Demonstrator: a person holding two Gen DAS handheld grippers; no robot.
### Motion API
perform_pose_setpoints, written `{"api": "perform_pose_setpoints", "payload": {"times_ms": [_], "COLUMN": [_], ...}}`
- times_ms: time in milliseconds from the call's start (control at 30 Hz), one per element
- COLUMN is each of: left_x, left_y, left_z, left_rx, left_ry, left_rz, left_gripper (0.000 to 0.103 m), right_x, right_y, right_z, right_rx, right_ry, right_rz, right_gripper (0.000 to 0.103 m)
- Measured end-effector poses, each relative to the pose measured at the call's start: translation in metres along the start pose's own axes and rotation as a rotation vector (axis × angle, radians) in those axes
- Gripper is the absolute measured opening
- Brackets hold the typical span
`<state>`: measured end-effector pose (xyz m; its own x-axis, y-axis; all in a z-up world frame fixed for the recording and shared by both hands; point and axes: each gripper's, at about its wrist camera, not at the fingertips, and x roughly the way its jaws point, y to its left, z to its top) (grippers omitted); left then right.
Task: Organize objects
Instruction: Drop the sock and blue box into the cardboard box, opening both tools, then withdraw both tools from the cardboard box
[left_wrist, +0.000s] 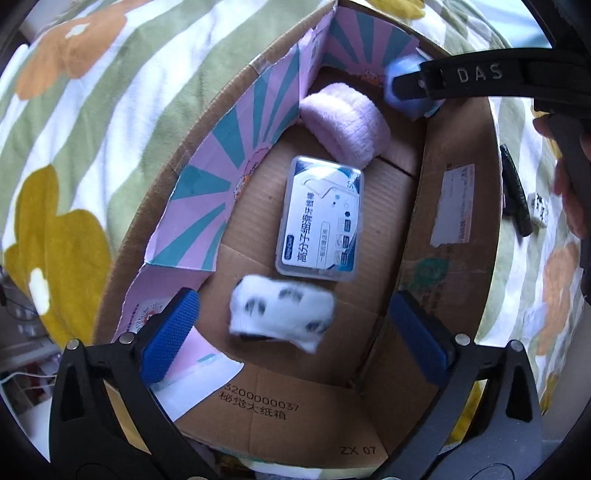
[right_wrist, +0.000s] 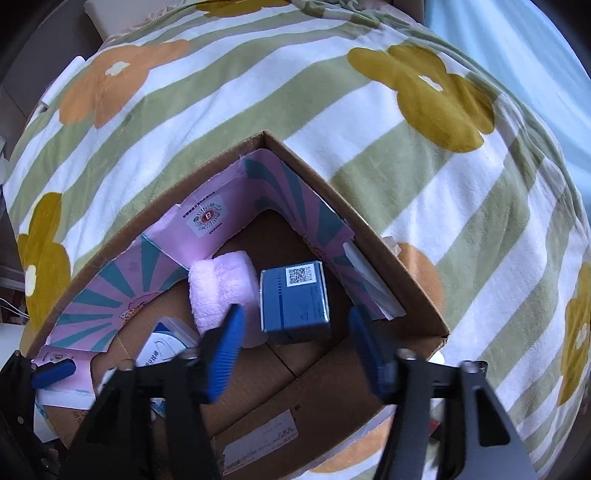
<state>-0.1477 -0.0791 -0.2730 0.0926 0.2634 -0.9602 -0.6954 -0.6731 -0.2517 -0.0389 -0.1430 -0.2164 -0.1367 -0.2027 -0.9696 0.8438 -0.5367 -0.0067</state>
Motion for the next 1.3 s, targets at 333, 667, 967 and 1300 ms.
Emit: {"api": "perform_pose_setpoints", "payload": {"times_ms": [333, 667, 967, 1300], "left_x": [-0.003, -0.036, -0.098, -0.175], "left_y": [-0.005, -0.001, 0.002, -0.014], "left_z": [-0.006, -0.002, -0.007, -0.019], "left_rx": [-0.010, 0.013, 0.029, 0.093], "left_ry": [-0.011, -0.082, -0.187, -0.320], "left_rz": [0.031, 0.059, 0.061, 0.003], "left_gripper": [0.103, 0.103, 0.103, 0.103], "right_x": [-0.012, -0.048, -0.115, -0.205], "right_y": [0.002, 0.003, 0.004, -0.007], "right_z": [-0.003, -0.011, -0.039, -0.099], "right_rx": [0.021, 0.042, 0.105, 0.267], "right_ry": [-0.036, -0.085, -0.161, -0.270], "right_rz": [0.068, 0.067, 0.049, -0.048], "right_gripper": [0.102, 0.102, 0.102, 0.102]}}
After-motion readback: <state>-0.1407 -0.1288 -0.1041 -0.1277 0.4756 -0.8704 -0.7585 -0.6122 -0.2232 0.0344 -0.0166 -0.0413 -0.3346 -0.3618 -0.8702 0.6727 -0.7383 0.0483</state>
